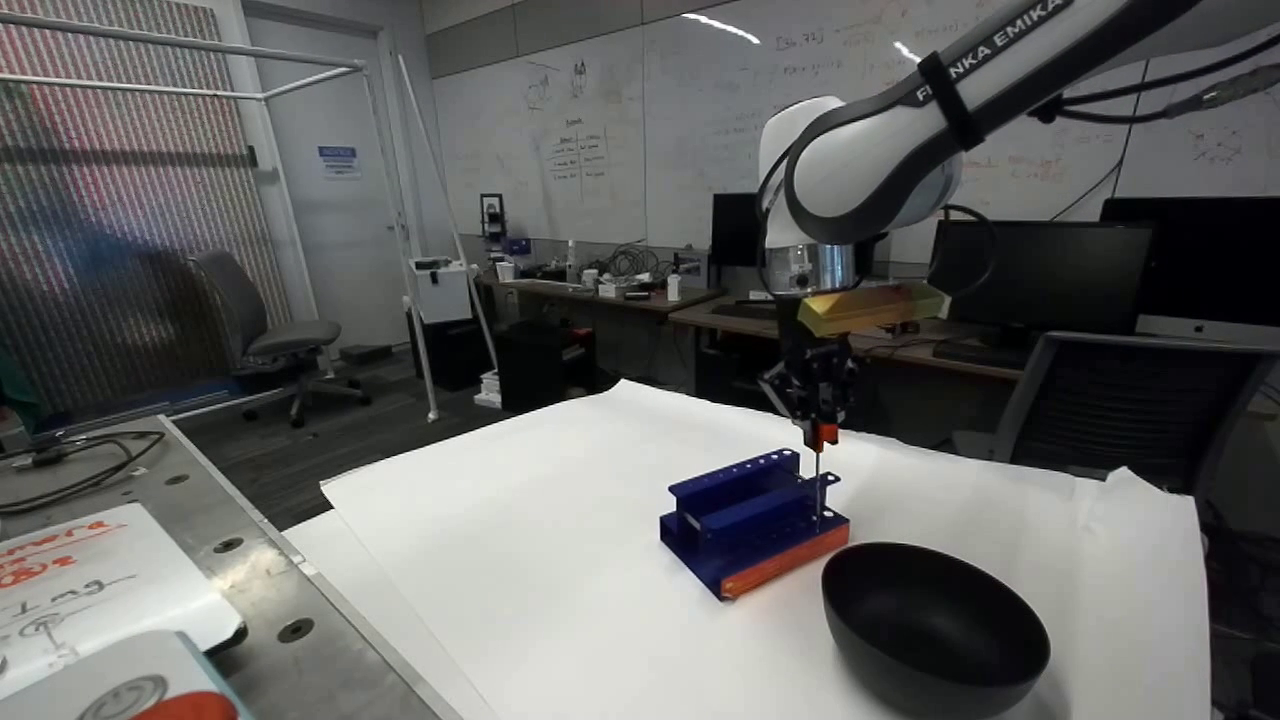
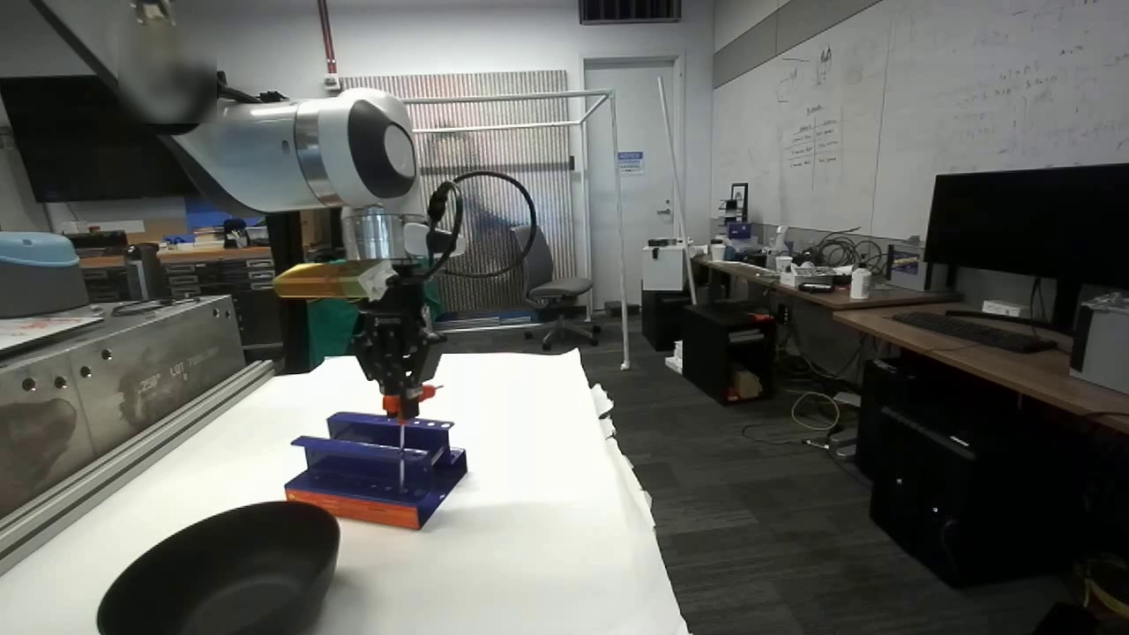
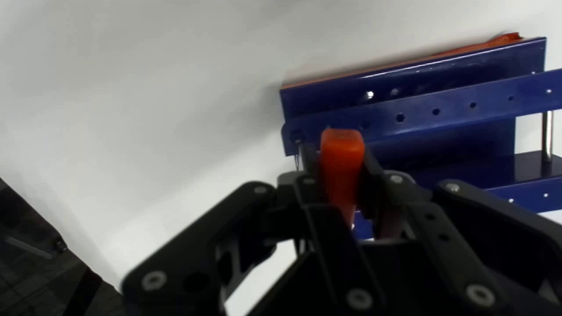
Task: Put the metal object with the orange handle in the black bowl
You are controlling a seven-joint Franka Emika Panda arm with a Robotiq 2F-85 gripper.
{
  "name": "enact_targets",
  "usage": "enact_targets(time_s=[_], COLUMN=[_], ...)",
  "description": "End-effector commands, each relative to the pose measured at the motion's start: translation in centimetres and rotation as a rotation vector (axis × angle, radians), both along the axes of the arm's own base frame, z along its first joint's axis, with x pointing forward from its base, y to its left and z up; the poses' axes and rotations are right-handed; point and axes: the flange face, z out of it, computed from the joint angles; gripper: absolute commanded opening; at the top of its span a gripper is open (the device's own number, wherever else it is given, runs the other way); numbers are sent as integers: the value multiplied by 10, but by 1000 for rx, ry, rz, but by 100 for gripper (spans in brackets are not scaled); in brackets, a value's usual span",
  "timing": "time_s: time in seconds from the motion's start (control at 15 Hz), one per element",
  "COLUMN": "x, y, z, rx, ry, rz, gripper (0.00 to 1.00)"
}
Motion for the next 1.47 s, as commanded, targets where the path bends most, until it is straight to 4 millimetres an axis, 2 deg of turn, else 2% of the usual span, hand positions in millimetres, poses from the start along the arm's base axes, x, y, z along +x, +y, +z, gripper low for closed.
enact_targets(time_s=[0.0, 0.07, 0.27, 0.47, 0.6, 0.73, 0.8, 0.93, 1.13, 1.4], x=[3, -2, -21, -38, -46, -52, -53, -55, -57, -60], y=[2, 3, 9, 11, 6, -6, -12, -24, -36, -41], z=[16, 23, 70, 120, 139, 145, 142, 122, 73, 9], rx=[6, 4, -3, 108, 200, 276, 314, 394, 522, 580], ry=[2, 6, 1, 86, 191, 278, 319, 389, 473, 537], rz=[-9, 3, 2, 17, 20, 30, 35, 40, 53, 65], gripper=[7, 7, 7, 6, 5, 5, 5, 5, 5, 5])
